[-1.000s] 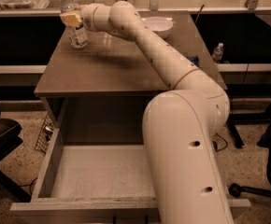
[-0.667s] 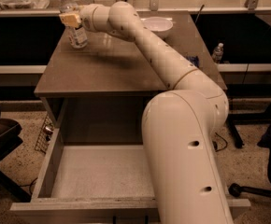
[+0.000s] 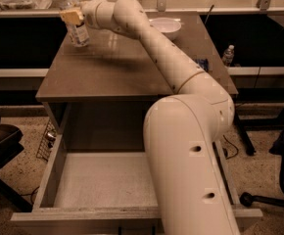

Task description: Place blue plastic bottle into top drawer

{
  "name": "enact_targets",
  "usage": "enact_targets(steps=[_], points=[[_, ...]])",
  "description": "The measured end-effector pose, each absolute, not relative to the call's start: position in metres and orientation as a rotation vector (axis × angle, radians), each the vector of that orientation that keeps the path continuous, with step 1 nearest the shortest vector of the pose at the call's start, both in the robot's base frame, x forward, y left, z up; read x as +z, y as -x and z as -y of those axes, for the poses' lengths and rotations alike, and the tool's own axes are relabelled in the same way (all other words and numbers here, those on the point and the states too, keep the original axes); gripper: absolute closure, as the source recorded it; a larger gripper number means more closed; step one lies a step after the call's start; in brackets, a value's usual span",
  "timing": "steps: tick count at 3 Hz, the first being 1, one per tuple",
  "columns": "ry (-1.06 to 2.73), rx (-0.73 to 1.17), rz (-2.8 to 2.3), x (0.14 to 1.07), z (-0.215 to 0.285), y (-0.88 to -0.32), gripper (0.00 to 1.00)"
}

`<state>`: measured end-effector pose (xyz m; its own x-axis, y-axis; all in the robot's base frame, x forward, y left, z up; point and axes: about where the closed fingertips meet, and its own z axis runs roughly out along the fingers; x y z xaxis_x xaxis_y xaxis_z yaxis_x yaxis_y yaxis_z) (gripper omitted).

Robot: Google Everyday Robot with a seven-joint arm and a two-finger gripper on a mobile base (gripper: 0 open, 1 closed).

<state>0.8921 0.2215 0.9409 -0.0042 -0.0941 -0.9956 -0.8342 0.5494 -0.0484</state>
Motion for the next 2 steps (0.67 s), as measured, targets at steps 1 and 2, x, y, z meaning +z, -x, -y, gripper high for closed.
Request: enact_targets(steps=[1,2], points=[[0.851,0.726,-1.405,0.987,-0.211,-0.887,1.0],[0.84,0.708,-1.349,1.033,-0.178,-0.874,1.0]])
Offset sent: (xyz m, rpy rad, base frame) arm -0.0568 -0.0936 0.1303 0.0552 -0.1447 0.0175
